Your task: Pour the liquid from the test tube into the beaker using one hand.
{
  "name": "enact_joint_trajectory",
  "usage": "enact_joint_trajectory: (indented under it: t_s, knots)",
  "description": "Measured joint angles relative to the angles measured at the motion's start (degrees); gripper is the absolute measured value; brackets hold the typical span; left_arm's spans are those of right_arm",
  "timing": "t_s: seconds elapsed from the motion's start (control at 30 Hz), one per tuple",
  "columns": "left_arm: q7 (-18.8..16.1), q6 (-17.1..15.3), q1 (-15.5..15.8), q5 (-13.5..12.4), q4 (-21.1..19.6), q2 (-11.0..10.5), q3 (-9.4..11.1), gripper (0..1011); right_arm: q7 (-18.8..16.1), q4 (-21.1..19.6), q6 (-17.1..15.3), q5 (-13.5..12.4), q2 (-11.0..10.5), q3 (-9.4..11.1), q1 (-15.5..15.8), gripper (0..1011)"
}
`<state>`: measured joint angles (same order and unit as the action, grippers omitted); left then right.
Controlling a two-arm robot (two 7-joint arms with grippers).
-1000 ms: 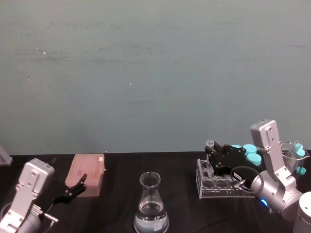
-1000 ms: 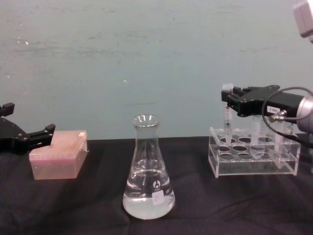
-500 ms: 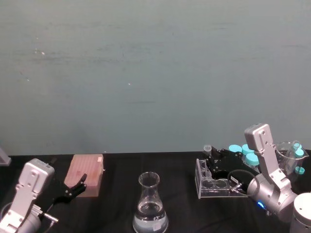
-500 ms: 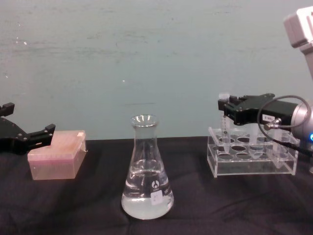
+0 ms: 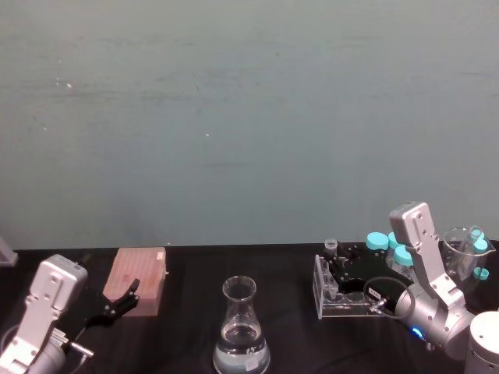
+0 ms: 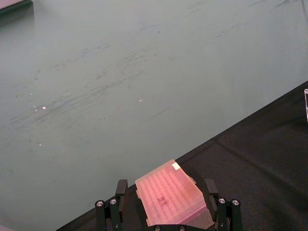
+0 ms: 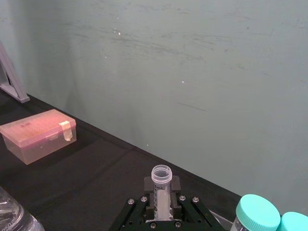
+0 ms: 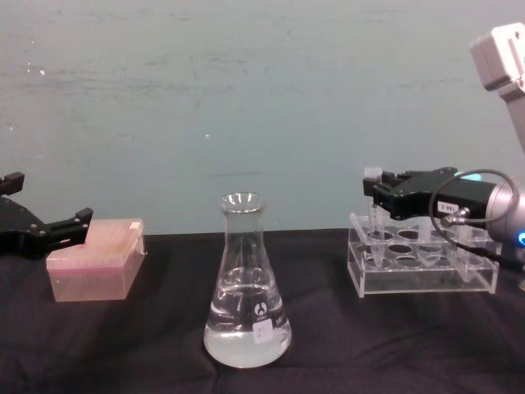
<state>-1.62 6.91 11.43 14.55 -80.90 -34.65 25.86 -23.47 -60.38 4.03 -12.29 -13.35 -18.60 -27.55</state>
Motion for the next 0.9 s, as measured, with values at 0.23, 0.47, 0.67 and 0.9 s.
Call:
enact_joint_trajectory:
  t_s: [0.23,0.47,0.67,0.9]
  knots:
    - [0.0,0.0,0.0,0.0,0.0,0.0,0.0,1000,0.0,0.0,0.0,0.0,0.0,0.0,0.0,190]
    - [0.0,0.0,0.0,0.0,0.0,0.0,0.0,1000,0.1,0.0,0.1,0.0,0.0,0.0,0.0,324]
    - [0.0,0.0,0.0,0.0,0.0,0.0,0.0,1000,0.2,0.0,0.1,0.1,0.0,0.0,0.0,507]
    - [0.0,0.0,0.0,0.0,0.0,0.0,0.0,1000,0.2,0.0,0.1,0.1,0.0,0.0,0.0,707]
